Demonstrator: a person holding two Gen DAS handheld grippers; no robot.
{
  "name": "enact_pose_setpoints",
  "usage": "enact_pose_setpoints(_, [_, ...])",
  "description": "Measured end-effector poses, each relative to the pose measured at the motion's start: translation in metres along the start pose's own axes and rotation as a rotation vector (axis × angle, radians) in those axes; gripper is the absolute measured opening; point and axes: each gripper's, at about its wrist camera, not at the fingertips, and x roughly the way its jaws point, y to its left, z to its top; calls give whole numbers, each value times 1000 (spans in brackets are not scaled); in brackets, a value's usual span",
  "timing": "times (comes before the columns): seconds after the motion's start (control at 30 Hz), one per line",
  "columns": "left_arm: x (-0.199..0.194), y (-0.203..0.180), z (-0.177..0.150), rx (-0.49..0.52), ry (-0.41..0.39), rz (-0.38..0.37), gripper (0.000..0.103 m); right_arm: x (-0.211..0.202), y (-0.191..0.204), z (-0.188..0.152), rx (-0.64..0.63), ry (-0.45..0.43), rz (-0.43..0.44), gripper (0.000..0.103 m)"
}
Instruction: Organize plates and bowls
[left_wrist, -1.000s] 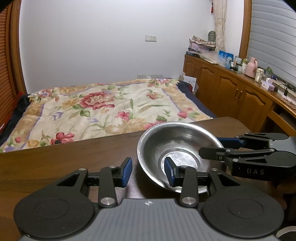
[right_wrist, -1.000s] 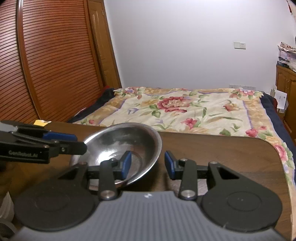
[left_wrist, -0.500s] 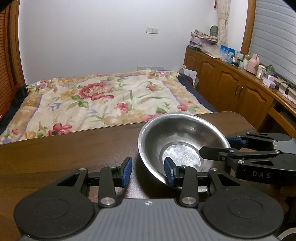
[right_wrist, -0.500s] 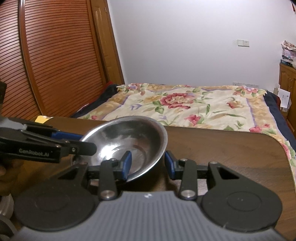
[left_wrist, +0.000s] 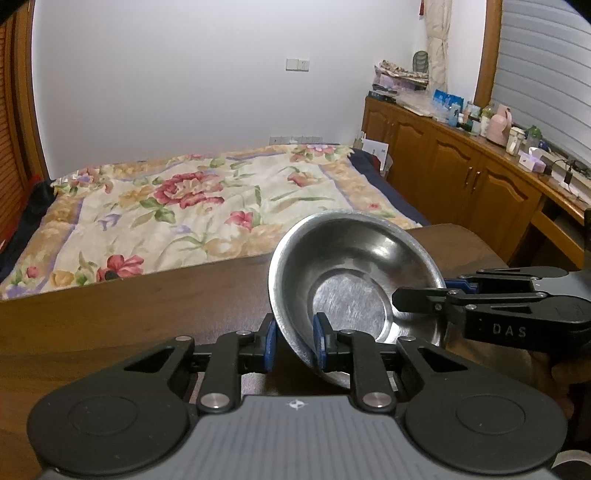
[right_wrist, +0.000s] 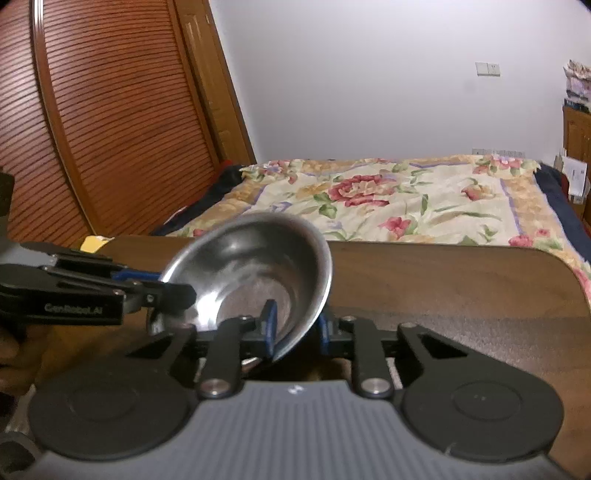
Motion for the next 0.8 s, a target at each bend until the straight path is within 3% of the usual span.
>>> enact_pose_setpoints(0.37, [-41,-10,13,26,-82,-10,23,-24,11,12,2,-48,1,21])
enact_pose_setpoints(0.8, [-101,-28,13,60,-172,-49,23,-79,31,26,-38,-120,-36,21])
